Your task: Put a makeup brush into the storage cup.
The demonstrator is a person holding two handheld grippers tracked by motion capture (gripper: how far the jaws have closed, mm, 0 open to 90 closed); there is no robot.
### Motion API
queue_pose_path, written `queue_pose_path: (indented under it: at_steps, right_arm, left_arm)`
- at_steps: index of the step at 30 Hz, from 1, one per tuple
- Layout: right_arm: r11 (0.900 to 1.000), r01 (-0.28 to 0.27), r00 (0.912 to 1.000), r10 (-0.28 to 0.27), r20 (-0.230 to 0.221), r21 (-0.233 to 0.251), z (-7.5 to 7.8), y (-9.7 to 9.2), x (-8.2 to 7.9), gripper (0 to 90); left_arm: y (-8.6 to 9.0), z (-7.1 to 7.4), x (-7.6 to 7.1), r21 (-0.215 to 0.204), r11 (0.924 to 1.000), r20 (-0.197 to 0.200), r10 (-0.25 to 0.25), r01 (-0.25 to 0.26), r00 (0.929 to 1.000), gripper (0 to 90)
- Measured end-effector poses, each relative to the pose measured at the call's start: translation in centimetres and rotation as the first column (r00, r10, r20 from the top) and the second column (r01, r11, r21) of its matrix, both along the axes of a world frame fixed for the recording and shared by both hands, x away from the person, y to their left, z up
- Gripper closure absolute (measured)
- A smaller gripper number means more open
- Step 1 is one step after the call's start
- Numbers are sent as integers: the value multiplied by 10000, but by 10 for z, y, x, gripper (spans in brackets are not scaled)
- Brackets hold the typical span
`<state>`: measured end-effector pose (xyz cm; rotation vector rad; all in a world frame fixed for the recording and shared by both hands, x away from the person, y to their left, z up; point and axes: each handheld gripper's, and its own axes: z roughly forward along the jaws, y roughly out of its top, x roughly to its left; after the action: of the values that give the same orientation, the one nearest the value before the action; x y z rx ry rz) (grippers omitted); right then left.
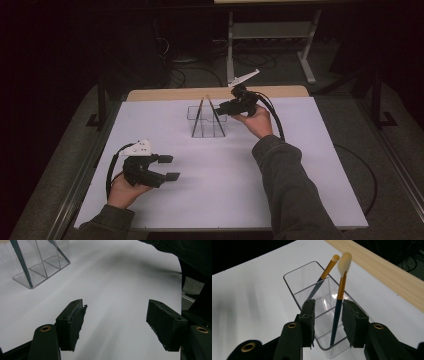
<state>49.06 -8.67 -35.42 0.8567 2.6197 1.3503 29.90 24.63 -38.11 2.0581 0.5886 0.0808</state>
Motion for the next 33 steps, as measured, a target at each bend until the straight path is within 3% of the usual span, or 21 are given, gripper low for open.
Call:
queue_pose_path:
  at_steps: [33]
  right_arm:
    - [9998,168,9996,-172,235,144,4,-28,-21,522]
  left_arm:
    - [0,1,1,-93,9994,271,329,-326,9991,252]
